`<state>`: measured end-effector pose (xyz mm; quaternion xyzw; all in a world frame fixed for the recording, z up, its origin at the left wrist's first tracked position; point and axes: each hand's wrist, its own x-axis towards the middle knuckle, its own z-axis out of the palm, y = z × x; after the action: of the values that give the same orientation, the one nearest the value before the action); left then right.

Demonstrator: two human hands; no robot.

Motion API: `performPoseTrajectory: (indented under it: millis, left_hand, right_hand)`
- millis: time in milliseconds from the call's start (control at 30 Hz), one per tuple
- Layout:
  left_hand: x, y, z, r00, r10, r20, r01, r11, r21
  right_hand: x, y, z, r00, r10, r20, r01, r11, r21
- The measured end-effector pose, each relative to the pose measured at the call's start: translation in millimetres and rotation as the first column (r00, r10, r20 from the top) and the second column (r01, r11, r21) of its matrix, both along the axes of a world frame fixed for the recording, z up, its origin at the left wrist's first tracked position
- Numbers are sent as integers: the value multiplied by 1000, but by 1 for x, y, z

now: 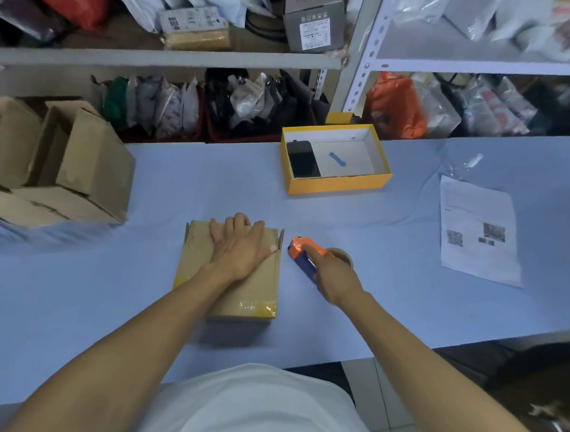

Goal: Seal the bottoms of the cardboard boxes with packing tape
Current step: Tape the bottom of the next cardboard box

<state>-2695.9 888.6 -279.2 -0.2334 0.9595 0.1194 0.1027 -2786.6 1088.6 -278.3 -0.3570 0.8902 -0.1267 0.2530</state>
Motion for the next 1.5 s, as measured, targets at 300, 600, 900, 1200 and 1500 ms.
performPoseTrajectory:
  millis: [300, 600, 900, 1200, 1500]
  left_hand:
    - [-3, 7, 3, 997, 64, -42, -64, 998, 9]
    - [-4, 26, 30, 855, 516, 56, -274, 358, 892]
    - [2, 15, 40, 810, 531, 247, -234, -93, 968]
    - [12, 11, 34, 836, 459, 302, -250, -170, 953]
    - [14, 6, 40, 837, 410, 363, -305, -201, 931]
  right_hand:
    - [-3, 5, 2, 985, -160, -60, 153, 982, -113]
    - [-2, 23, 26, 990, -136, 43, 142, 937, -318]
    - [-3, 18, 36, 1000, 11, 19, -2, 906, -422]
    - [1, 9, 31, 996, 75, 43, -50, 909, -414]
    - [3, 12, 32, 994, 81, 77, -40, 902, -429]
